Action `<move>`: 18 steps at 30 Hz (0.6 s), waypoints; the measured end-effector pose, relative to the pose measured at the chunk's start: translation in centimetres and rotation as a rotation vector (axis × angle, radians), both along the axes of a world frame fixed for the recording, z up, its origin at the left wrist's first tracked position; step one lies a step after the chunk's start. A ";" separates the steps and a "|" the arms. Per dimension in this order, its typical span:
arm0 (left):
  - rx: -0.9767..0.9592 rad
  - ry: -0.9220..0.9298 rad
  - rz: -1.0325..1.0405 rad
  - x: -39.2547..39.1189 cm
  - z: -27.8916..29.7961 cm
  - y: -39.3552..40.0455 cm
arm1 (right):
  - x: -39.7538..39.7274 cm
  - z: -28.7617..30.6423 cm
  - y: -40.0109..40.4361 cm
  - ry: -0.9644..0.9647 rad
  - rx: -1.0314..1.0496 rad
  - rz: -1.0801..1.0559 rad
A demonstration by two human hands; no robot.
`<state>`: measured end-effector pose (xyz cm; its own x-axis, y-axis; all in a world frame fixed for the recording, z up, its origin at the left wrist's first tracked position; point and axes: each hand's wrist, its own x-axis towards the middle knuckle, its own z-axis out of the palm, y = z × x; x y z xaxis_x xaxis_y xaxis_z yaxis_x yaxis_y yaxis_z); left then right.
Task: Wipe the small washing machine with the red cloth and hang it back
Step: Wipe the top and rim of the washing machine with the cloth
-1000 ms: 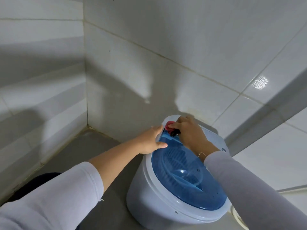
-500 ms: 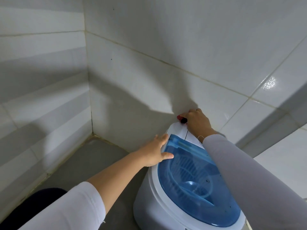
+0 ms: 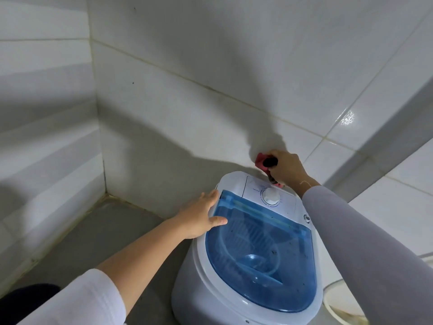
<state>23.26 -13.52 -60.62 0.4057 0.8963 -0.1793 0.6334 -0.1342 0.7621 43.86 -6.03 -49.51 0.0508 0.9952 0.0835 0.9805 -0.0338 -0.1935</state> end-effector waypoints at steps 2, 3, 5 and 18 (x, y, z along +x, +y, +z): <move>-0.003 -0.004 0.003 0.1 0.0 -0.1 | 0.0 -0.4 -0.4 -0.001 -0.026 0.009; -0.002 -0.005 0.005 0.1 0.0 -0.1 | 0.0 -0.6 -0.5 -0.019 -0.049 0.015; -0.002 -0.006 0.008 0.1 0.0 -0.1 | -0.1 -1.2 -0.5 -0.074 -0.100 0.025; -0.023 -0.047 0.018 0.1 0.0 -0.1 | -1.2 -2.1 -1.9 -0.042 -0.143 0.377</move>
